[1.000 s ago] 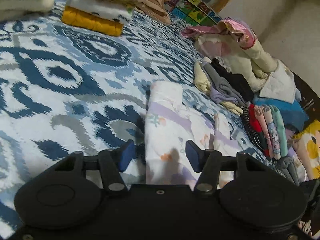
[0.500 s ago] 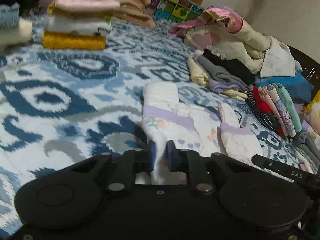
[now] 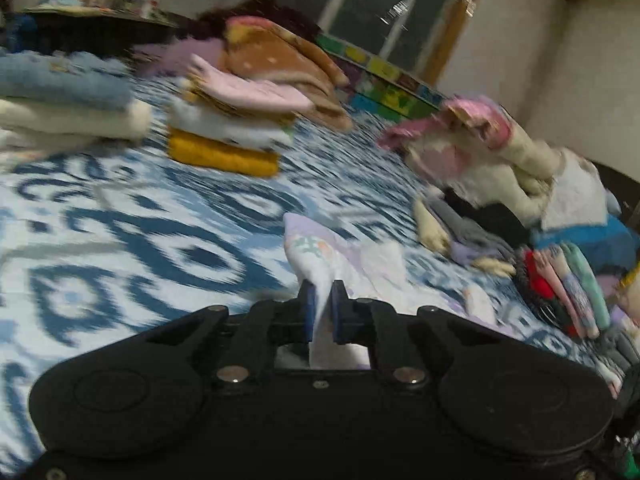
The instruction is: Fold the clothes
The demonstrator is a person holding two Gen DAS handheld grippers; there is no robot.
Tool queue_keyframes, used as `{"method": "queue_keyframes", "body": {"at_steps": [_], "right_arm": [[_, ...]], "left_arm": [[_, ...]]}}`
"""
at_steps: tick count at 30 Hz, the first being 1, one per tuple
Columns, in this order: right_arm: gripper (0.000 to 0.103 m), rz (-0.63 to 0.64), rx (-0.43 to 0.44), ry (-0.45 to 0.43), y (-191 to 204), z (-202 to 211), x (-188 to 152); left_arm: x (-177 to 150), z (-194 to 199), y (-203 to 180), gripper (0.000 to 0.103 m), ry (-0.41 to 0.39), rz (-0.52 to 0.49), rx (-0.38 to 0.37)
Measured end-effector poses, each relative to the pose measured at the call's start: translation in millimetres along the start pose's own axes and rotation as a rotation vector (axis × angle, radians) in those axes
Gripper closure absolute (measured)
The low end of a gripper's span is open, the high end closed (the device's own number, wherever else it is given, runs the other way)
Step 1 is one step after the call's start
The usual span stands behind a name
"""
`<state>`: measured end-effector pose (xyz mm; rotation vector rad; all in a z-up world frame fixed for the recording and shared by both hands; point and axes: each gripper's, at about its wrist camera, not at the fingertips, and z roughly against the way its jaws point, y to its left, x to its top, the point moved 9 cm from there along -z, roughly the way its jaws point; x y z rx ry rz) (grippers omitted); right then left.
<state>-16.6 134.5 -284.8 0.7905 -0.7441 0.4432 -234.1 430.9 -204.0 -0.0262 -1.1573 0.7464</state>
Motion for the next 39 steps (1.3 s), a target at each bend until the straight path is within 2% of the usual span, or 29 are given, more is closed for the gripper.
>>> {"method": "queue_keyframes", "body": {"at_steps": [5,10,13,17,18,20,21,22,24,26,29,32,34,35,38,39], "right_arm": [[0.067,0.005,0.003,-0.004,0.3,0.6,-2.1],[0.066,-0.019,0.019,-0.003,-2.0,-0.1,-1.3],[0.066,-0.014,0.018,-0.004,-0.7,0.2,-1.5],[0.066,-0.004,0.009,-0.009,0.7,-0.6,-0.3],[0.066,0.001,0.004,-0.013,1.2,-0.6,0.1],[0.066,0.011,-0.003,-0.018,2.4,-0.3,0.7],[0.066,0.012,-0.005,-0.02,2.8,0.0,1.1],[0.066,0.01,-0.006,-0.023,2.3,0.2,2.2],[0.066,0.004,-0.003,-0.026,1.0,-0.2,4.6],[0.06,0.002,0.003,-0.024,1.3,-1.5,6.1],[0.06,0.012,0.021,-0.018,4.6,-4.0,7.7],[0.061,0.033,0.037,-0.01,10.0,-5.5,8.2],[0.061,0.044,0.04,-0.01,12.2,-5.2,8.4],[0.065,0.049,0.038,-0.008,12.9,-5.5,8.3],[0.075,0.056,0.033,-0.005,14.0,-6.0,8.5],[0.077,0.054,0.031,-0.007,13.9,-5.2,9.4]], "left_arm": [[8.7,33.2,48.8,0.096,-0.056,0.06,0.097],[0.4,63.3,100.0,0.096,-0.073,0.127,0.211],[-14.7,74.5,124.1,0.096,-0.03,0.173,0.266],[-35.7,70.8,140.5,0.095,0.075,0.159,0.348],[-43.0,66.6,146.4,0.086,0.12,0.156,0.386],[-46.0,65.7,148.7,0.077,0.133,0.143,0.417],[-42.2,69.8,148.0,0.065,0.116,0.132,0.451],[-37.7,74.6,147.1,0.059,0.096,0.12,0.489],[-25.0,86.1,139.4,0.056,0.025,0.071,0.555],[-21.5,84.5,119.0,0.056,-0.001,0.026,0.482],[-18.5,81.0,85.8,0.056,-0.031,-0.04,0.35],[-47.2,54.1,72.4,0.056,0.101,-0.157,0.33],[-67.8,36.0,65.0,0.051,0.197,-0.237,0.321],[-78.0,27.2,61.5,0.048,0.245,-0.277,0.316],[-75.3,28.2,50.3,0.048,0.199,-0.337,0.325],[-70.4,31.3,45.3,0.048,0.17,-0.326,0.295]]}}
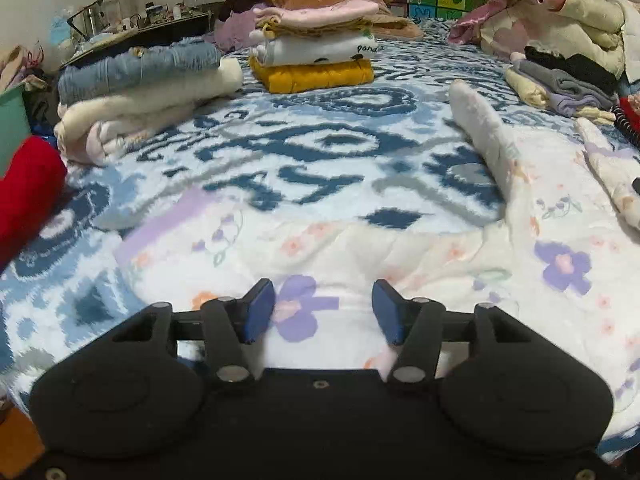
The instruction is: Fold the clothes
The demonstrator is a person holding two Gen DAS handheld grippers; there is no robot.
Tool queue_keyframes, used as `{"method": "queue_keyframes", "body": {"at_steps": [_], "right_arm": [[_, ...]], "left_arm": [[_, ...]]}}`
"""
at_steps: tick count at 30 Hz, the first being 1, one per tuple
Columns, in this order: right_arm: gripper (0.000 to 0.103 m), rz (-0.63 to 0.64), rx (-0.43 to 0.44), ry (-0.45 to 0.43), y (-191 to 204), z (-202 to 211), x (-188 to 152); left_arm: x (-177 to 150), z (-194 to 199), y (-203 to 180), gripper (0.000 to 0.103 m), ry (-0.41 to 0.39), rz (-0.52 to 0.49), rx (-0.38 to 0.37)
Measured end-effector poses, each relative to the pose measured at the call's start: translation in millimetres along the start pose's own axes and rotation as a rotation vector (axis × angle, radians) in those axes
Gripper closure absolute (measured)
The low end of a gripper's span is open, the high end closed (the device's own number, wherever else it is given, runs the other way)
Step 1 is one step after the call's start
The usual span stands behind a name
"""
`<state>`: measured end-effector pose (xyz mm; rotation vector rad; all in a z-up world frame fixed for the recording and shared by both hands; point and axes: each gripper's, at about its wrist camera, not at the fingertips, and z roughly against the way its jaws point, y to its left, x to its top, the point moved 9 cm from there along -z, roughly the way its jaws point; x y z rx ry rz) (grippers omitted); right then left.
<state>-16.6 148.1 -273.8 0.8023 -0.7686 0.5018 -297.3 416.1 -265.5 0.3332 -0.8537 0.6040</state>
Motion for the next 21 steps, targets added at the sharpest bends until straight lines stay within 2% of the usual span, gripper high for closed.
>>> {"method": "queue_keyframes", "body": {"at_steps": [1,4,5,8,11,12,15,19,21], "right_arm": [[0.08,-0.001,-0.001,-0.004,0.1,1.1,0.9],[0.084,-0.003,-0.002,-0.017,0.7,4.1,3.4],[0.085,-0.003,0.0,-0.02,1.1,4.6,4.1],[0.086,-0.007,0.015,-0.021,2.7,3.9,5.8],[0.083,-0.009,0.015,-0.007,1.7,-2.8,4.4],[0.083,-0.011,0.012,-0.001,0.7,-5.4,3.3],[0.082,-0.005,0.012,0.004,0.7,-7.9,1.1],[0.082,-0.012,0.026,0.001,-0.6,-8.1,1.2],[0.082,-0.02,0.037,0.002,-1.5,-9.3,1.4]], "left_arm": [[6.0,6.0,-2.0,0.048,-0.035,0.019,-0.035],[11.6,10.1,-9.0,0.051,-0.068,0.042,-0.105],[13.4,12.4,-14.1,0.051,-0.081,0.04,-0.151],[18.2,14.8,-47.9,0.052,-0.094,-0.02,-0.283],[17.8,17.9,-82.2,0.059,-0.092,-0.098,-0.391],[16.7,16.8,-92.8,0.064,-0.089,-0.133,-0.398],[12.9,10.5,-120.4,0.069,-0.073,-0.223,-0.394],[15.4,-2.7,-141.9,0.079,-0.049,-0.28,-0.394],[12.1,-8.4,-145.3,0.088,-0.024,-0.302,-0.379]]}}
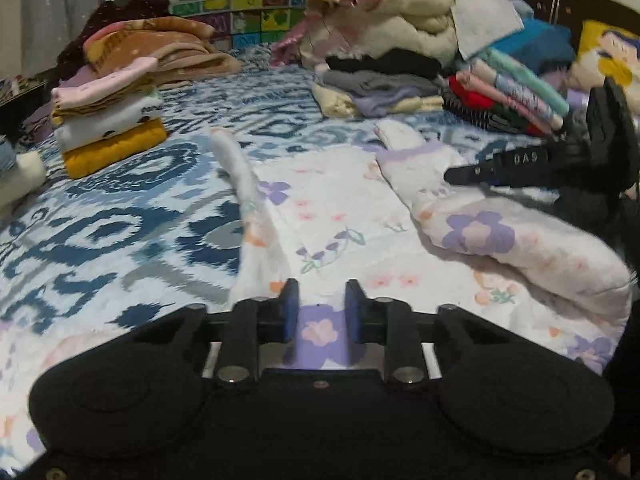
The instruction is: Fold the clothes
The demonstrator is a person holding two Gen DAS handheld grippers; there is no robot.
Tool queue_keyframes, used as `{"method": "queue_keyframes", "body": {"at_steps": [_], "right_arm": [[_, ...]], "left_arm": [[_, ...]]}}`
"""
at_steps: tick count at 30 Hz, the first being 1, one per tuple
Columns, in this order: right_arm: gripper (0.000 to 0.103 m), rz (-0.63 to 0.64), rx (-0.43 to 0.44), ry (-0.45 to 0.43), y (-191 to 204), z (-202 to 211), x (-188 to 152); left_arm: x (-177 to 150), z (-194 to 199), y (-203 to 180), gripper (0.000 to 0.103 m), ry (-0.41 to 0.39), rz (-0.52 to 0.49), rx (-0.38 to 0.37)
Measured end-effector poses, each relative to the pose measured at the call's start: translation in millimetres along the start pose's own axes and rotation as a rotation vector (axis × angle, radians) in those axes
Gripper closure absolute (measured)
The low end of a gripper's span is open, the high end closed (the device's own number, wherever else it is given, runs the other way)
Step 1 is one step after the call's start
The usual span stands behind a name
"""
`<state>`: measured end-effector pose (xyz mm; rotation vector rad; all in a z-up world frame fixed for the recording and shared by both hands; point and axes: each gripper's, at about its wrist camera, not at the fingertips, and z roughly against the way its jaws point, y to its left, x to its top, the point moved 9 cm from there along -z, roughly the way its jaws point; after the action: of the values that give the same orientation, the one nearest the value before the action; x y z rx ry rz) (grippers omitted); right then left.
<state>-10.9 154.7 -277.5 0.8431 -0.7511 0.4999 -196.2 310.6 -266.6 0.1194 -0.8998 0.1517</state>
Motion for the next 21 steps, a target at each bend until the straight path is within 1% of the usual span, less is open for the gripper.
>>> {"method": "queue_keyframes", "body": {"at_steps": [3,6,7,11,13,15,17,18,19,20,21], "right_arm": [[0.082,-0.009,0.009,0.004,-1.0,-2.1,0.2],[0.08,-0.017,0.011,0.007,-2.0,-5.0,0.5],[0.079,-0.016,0.011,0.008,-1.8,-5.9,0.4],[0.079,-0.011,0.008,0.003,-0.6,-5.6,0.1],[0.079,-0.011,0.008,0.001,-0.3,-5.0,0.8],[0.078,-0.012,0.008,0.001,0.1,-4.7,1.2],[0.077,-0.015,0.009,0.0,0.2,-4.6,1.6],[0.077,-0.018,0.012,-0.001,0.4,-4.3,2.3],[0.077,-0.019,0.014,-0.002,0.6,-4.0,2.9],[0.077,-0.018,0.014,-0.002,1.1,-3.6,3.2],[0.078,-0.014,0.012,-0.004,1.9,-3.2,3.2]], "left_arm": [[-7.2,-5.3,5.0,0.097,0.037,0.01,0.031],[-8.5,-1.4,6.3,0.103,0.032,0.011,0.04],[-8.5,1.1,6.0,0.103,0.021,-0.001,0.051],[3.2,40.2,31.7,0.103,-0.057,0.055,0.131],[10.7,69.4,64.3,0.103,-0.101,0.125,0.23],[9.0,106.7,107.8,0.103,-0.133,0.245,0.339],[-11.5,147.2,152.6,0.103,-0.134,0.374,0.467],[-26.9,165.6,174.7,0.103,-0.121,0.446,0.546],[-48.5,181.6,193.9,0.103,-0.09,0.524,0.621],[-71.4,197.5,211.8,0.089,-0.054,0.605,0.693],[-94.5,213.7,228.8,0.061,-0.017,0.685,0.766]]}}
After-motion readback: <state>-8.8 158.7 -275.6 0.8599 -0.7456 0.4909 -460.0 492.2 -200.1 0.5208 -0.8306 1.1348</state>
